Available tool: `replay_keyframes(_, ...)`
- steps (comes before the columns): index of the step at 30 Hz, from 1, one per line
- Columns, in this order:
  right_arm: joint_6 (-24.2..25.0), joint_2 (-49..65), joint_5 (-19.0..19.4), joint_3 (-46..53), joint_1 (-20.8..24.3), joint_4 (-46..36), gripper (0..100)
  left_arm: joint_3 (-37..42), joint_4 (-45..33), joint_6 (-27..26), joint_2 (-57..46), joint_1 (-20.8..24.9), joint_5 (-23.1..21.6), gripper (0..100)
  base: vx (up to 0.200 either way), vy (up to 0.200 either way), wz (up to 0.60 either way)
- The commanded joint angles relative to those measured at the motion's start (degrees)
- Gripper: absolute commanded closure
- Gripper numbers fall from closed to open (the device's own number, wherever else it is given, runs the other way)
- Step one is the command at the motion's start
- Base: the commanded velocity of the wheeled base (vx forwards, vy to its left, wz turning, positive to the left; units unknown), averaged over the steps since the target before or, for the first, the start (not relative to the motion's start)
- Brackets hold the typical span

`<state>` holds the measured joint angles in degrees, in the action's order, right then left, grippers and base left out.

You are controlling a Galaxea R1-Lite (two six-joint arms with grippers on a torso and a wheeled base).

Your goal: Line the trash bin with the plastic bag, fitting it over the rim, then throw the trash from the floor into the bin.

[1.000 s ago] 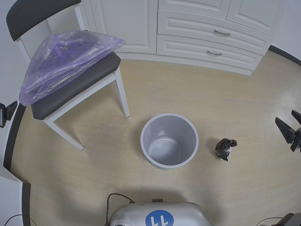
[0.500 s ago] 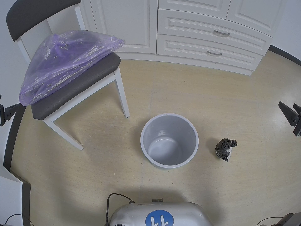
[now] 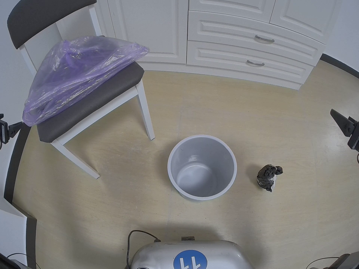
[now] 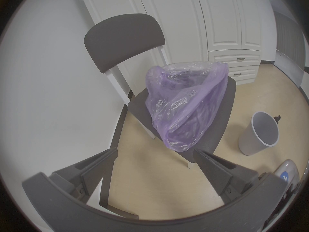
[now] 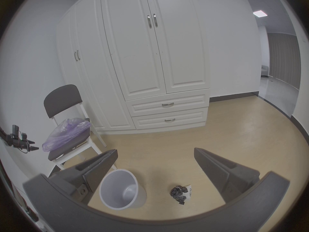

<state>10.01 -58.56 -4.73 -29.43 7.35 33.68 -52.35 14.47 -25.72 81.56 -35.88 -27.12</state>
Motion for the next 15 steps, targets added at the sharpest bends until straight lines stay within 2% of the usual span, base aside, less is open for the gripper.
replay_keyframes(1,1.2,-0.1,-0.7,-1.2,2.6,0.1,0,-0.7,0.0,0.1,2.3,0.1,0.2,0,0.0,0.0,0.0)
replay_keyframes(2,1.2,-0.1,-0.7,-1.2,2.6,0.1,0,-0.7,0.0,0.1,2.3,0.1,0.2,0,0.0,0.0,0.0)
replay_keyframes(3,2.1,-0.4,-3.7,-2.2,5.2,0.1,0,-0.8,0.1,0.1,2.5,0.1,0.2,0,0.0,0.0,0.0)
replay_keyframes(5,3.1,-0.8,-6.3,-3.3,8.0,0.2,0,-0.8,0.1,0.1,3.0,0.3,0.2,0,0.0,0.0,0.0)
replay_keyframes(6,3.1,-0.8,-6.3,-3.3,8.0,0.2,0,-0.8,0.1,0.1,3.0,0.3,0.2,0,0.0,0.0,0.0)
replay_keyframes(9,5.6,-1.2,-11.1,-4.6,15.7,1.6,0,-1.4,0.1,0.2,4.1,1.0,0.3,0,0.0,0.0,0.0)
replay_keyframes(11,6.0,-1.3,-11.8,-4.7,17.3,2.7,0,-1.4,0.1,0.3,4.4,1.2,0.3,0,0.0,0.0,0.0)
replay_keyframes(12,6.2,-1.9,-13.6,-4.6,20.5,7.0,0,-2.1,0.4,0.4,5.0,1.7,0.3,0,0.0,0.0,0.0)
replay_keyframes(15,6.2,-3.8,-15.7,-4.6,22.8,12.8,0,-2.3,1.4,0.7,5.8,1.9,0.3,0,0.0,0.0,0.0)
